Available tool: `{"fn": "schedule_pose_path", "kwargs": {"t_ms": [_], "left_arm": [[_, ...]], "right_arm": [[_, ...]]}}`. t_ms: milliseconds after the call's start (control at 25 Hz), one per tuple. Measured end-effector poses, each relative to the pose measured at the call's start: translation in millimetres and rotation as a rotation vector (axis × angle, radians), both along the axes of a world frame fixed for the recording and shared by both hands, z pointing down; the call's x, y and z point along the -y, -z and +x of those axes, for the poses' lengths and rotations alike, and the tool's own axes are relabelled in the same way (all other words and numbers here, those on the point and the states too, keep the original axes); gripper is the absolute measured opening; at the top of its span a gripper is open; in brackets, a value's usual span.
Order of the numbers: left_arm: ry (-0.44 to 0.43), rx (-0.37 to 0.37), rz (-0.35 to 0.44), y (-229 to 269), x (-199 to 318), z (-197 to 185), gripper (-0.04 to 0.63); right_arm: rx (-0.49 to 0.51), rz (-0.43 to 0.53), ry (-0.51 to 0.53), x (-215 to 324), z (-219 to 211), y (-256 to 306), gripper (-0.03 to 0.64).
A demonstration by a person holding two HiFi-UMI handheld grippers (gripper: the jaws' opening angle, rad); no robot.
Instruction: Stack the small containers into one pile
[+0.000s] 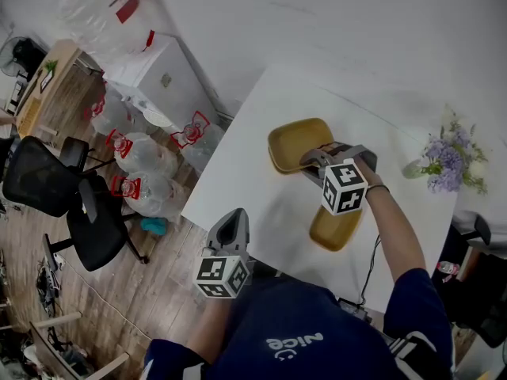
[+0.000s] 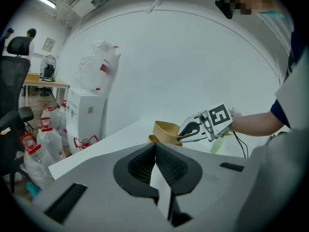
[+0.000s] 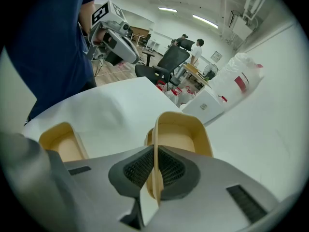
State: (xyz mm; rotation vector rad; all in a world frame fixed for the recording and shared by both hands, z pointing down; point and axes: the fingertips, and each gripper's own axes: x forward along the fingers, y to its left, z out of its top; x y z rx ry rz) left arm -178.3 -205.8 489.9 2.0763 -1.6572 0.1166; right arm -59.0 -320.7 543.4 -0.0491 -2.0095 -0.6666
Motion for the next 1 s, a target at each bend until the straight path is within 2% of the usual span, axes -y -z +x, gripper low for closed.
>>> {"fn": "schedule_pose_path", "kwargs": {"t_ms": [520,920,1000], "left_arm": [[0.02,0.007,-0.039,-12,15,-13,0.02],[0.009,0.001,-0.05,-17,13,-5,0.02],[0.007,0.001,-0.05,-17,11,-5,0.02]], "right_arm": [[-0.011,-0.049,0.011,8,-3,-28,0.058],[-0.009,-0.088,-0.057,8,2,-35,0.061],[0.007,-0.086,-0.087,10,3,-31,0.095]]}}
